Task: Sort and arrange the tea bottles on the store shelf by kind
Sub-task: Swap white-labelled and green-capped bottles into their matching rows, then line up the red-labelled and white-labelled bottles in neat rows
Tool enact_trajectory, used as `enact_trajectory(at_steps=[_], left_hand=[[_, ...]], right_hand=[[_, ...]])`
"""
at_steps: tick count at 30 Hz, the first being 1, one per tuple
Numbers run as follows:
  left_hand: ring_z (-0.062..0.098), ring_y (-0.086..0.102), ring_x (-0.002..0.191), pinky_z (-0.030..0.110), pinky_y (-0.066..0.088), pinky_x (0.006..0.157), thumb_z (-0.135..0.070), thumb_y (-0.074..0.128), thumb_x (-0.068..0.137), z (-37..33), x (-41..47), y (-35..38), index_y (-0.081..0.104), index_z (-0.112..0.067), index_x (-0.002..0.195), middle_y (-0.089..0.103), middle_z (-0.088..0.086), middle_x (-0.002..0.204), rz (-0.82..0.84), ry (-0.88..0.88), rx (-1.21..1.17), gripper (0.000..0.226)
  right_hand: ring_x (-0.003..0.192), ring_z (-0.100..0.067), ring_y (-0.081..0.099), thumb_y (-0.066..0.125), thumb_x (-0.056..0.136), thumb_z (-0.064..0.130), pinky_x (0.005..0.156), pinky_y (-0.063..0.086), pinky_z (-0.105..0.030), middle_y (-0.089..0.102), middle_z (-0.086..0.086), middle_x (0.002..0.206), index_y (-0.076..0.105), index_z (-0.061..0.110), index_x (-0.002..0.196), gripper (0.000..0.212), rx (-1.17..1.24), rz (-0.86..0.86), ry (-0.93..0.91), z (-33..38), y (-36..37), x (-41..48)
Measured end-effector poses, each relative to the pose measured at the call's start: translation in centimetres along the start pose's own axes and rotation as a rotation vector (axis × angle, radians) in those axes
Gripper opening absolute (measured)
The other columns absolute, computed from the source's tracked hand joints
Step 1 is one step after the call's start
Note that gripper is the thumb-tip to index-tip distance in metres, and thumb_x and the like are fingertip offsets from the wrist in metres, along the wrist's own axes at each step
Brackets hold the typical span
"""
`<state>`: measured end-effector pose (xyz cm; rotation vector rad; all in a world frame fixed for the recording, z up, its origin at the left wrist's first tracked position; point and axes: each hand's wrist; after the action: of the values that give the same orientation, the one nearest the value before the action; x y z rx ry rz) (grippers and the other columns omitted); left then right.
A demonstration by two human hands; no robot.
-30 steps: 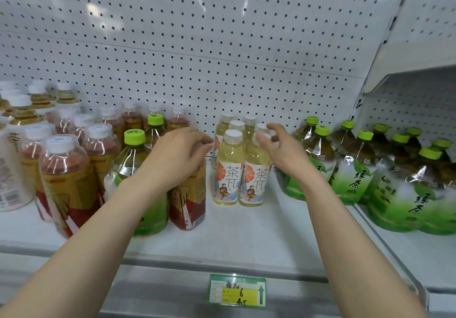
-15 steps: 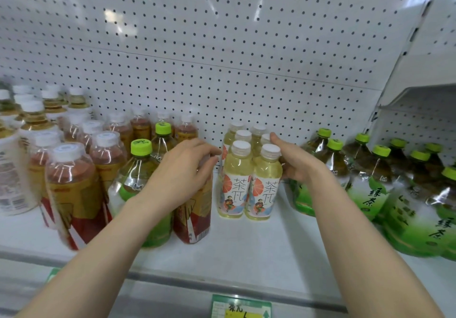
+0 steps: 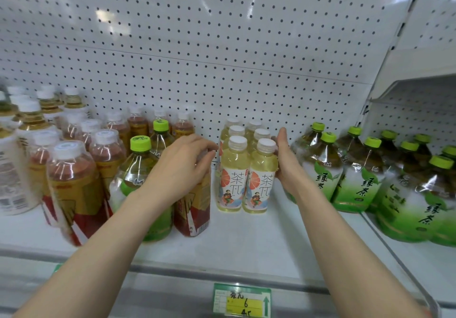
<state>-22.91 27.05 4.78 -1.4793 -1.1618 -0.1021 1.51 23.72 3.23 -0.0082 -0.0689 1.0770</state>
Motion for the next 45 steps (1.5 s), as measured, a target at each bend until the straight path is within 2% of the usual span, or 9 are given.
enact_trajectory(at_steps=[6, 13, 17, 21, 29, 35, 38, 41, 45], left_hand=[[0.016, 0.056, 0.106, 0.028, 0.041, 0.086, -0.029, 0.050, 0.098, -0.1, 0.0, -0.1, 0.068, -0.018, 0.116, 0.065, -0.004, 0.109, 0.017, 0.012, 0.000, 0.028], [0.026, 0.046, 0.129, 0.029, 0.028, 0.110, -0.026, 0.053, 0.095, -0.7, -1.6, -1.8, 0.057, -0.007, 0.133, 0.055, 0.010, 0.134, -0.050, 0.150, 0.173, 0.043], [0.024, 0.046, 0.129, 0.033, 0.031, 0.111, -0.021, 0.054, 0.095, 2.1, -3.0, -5.8, 0.059, -0.009, 0.132, 0.055, 0.007, 0.134, -0.202, 0.092, 0.155, 0.039], [0.028, 0.054, 0.118, 0.035, 0.038, 0.099, -0.019, 0.056, 0.096, 7.9, -3.5, -10.3, 0.064, -0.012, 0.125, 0.061, 0.008, 0.125, -0.221, -0.106, 0.187, 0.031], [0.017, 0.057, 0.116, 0.033, 0.043, 0.094, -0.040, 0.056, 0.094, 12.6, -3.2, -12.2, 0.063, -0.025, 0.127, 0.059, -0.005, 0.131, 0.100, -0.156, 0.229, 0.037], [0.027, 0.054, 0.121, 0.038, 0.041, 0.101, -0.046, 0.046, 0.095, 10.8, -3.8, -11.5, 0.070, -0.015, 0.117, 0.066, 0.003, 0.118, -0.062, 0.008, 0.317, 0.045], [0.014, 0.056, 0.115, 0.031, 0.045, 0.099, -0.063, 0.035, 0.090, 7.4, -4.1, -10.2, 0.055, -0.018, 0.135, 0.063, -0.002, 0.126, 0.034, -0.007, 0.127, 0.067], [-0.002, 0.059, 0.082, 0.013, 0.045, 0.073, -0.057, 0.056, 0.087, 5.7, -4.5, -8.4, 0.034, -0.021, 0.142, 0.066, -0.010, 0.101, 0.177, -0.157, -0.061, 0.070], [0.010, 0.057, 0.117, 0.030, 0.045, 0.101, -0.044, 0.076, 0.077, 5.9, -5.6, -7.1, 0.035, -0.021, 0.135, 0.060, -0.010, 0.126, 0.102, -0.301, -0.306, 0.075]], right_hand=[[0.106, -0.013, 0.061, 0.071, 0.083, 0.050, 0.092, 0.051, -0.038, 0.063, 0.006, 0.121, 0.050, 0.029, 0.127, 0.053, -0.395, -0.256, -0.444, -2.3, 2.4, -1.5], [0.118, -0.016, 0.054, 0.068, 0.088, 0.047, 0.093, 0.043, -0.033, 0.055, 0.001, 0.132, 0.045, 0.022, 0.133, 0.056, -0.401, -0.310, -0.373, -2.1, 2.9, -1.7], [0.126, -0.010, 0.042, 0.065, 0.091, 0.042, 0.099, 0.031, -0.026, 0.045, 0.001, 0.140, 0.044, 0.022, 0.136, 0.053, -0.470, -0.507, -0.604, 1.3, 3.7, -4.1], [0.111, -0.011, 0.059, 0.060, 0.096, 0.030, 0.098, 0.048, -0.032, 0.061, 0.003, 0.122, 0.054, 0.024, 0.129, 0.035, -0.563, -0.236, -0.718, 6.0, 7.9, -4.6], [0.111, -0.015, 0.063, 0.067, 0.079, 0.064, 0.097, 0.049, -0.035, 0.067, 0.006, 0.122, 0.062, 0.029, 0.129, 0.061, -1.011, 0.477, -0.280, 8.4, 17.1, 0.7], [0.096, -0.021, 0.067, 0.074, 0.087, 0.035, 0.079, 0.054, -0.033, 0.071, 0.001, 0.101, 0.067, 0.022, 0.103, 0.021, -0.769, 0.464, -0.256, 7.3, 17.7, 2.2], [0.091, -0.031, 0.069, 0.076, 0.084, 0.034, 0.083, 0.054, -0.045, 0.073, -0.017, 0.099, 0.066, 0.013, 0.096, 0.026, -0.706, 0.333, -0.317, 7.3, 17.0, 2.2], [0.091, -0.029, 0.070, 0.073, 0.086, 0.032, 0.083, 0.054, -0.046, 0.074, -0.011, 0.096, 0.066, 0.012, 0.099, 0.025, -0.607, 0.188, -0.410, 8.5, 15.8, 1.3], [0.098, -0.020, 0.069, 0.070, 0.088, 0.032, 0.092, 0.055, -0.043, 0.073, -0.001, 0.103, 0.065, 0.020, 0.100, 0.018, -0.297, -0.017, -0.553, 11.6, 13.8, 0.1]])
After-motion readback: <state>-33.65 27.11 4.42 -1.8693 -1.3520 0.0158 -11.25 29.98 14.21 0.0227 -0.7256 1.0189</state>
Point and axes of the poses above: each hand's wrist, its own x-axis towards the middle knuckle, its own y-axis out of the palm, z = x × y
